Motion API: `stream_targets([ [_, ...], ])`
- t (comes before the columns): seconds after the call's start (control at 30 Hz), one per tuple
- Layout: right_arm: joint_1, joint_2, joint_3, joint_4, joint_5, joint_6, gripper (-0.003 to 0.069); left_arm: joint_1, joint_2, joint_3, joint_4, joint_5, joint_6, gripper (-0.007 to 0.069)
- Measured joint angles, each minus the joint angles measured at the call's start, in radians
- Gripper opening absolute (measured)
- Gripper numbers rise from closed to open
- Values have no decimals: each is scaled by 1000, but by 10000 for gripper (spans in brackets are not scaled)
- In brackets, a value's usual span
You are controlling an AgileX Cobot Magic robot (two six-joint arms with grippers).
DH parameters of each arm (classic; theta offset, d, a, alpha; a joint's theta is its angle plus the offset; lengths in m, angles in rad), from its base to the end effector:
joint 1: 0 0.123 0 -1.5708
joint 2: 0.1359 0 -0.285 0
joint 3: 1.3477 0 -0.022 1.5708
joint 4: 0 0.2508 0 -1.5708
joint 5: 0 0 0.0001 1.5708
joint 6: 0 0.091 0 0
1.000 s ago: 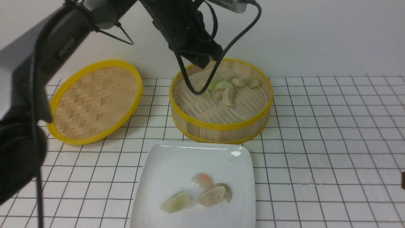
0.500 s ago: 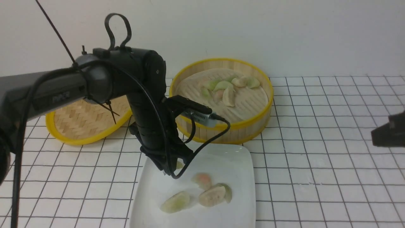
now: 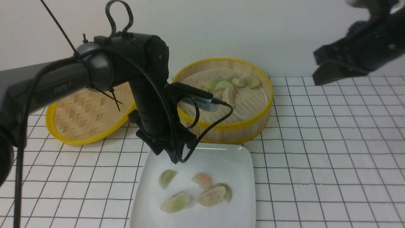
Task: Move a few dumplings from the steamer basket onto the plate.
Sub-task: Use the right arm to grab a dumpling from inside the steamer
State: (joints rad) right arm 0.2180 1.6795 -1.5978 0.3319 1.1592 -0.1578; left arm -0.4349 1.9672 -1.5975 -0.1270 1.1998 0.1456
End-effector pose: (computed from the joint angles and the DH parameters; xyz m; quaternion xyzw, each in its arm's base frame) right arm 0.3421 0.1036 0.3442 -0.1475 0.9541 0.1679 0.1992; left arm 0.3580 -0.1782 0.2298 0.2658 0.9611 -0.0658 0.0350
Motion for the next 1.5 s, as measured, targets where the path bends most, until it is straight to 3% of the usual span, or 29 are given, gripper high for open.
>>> stream_targets([
  [0.07, 36, 110, -100, -26, -8, 17, 10, 0, -61, 5, 6, 5, -19, 87],
  [0.17, 75, 242, -227, -59, -10, 26, 42, 0, -158, 30, 7, 6, -41, 17],
  [0.37, 139, 522, -485, -133, -17, 27, 192, 0, -389, 128, 7, 27, -64, -6],
  [0.5, 154, 696, -668, -153, -19, 27, 365, 0, -548, 214, 12, 33, -65, -6],
  [0.63, 154, 789, -763, -142, -18, 27, 456, 0, -629, 261, 30, 40, -69, -6],
  [0.73, 154, 833, -798, -120, -26, 27, 479, 0, -676, 286, 53, 45, -74, -6],
  [0.93, 154, 894, -809, -106, -67, 26, 455, 0, -724, 321, 91, 50, -85, -6],
  [1.0, 154, 896, -814, -100, -80, 24, 388, 0, -729, 327, 101, 50, -88, -6],
  [1.07, 155, 899, -818, -95, -67, 20, 242, 0, -730, 328, 104, 50, -89, -6],
  [1.13, 155, 897, -831, -96, -34, 19, 181, 0, -730, 328, 108, 50, -89, -6],
  [1.33, 155, 843, -879, -109, 84, 43, 189, 0, -730, 328, 109, 50, -90, -6],
  [1.5, 156, 663, -724, -101, 83, 74, 189, 0, -730, 328, 111, 50, -90, -6],
])
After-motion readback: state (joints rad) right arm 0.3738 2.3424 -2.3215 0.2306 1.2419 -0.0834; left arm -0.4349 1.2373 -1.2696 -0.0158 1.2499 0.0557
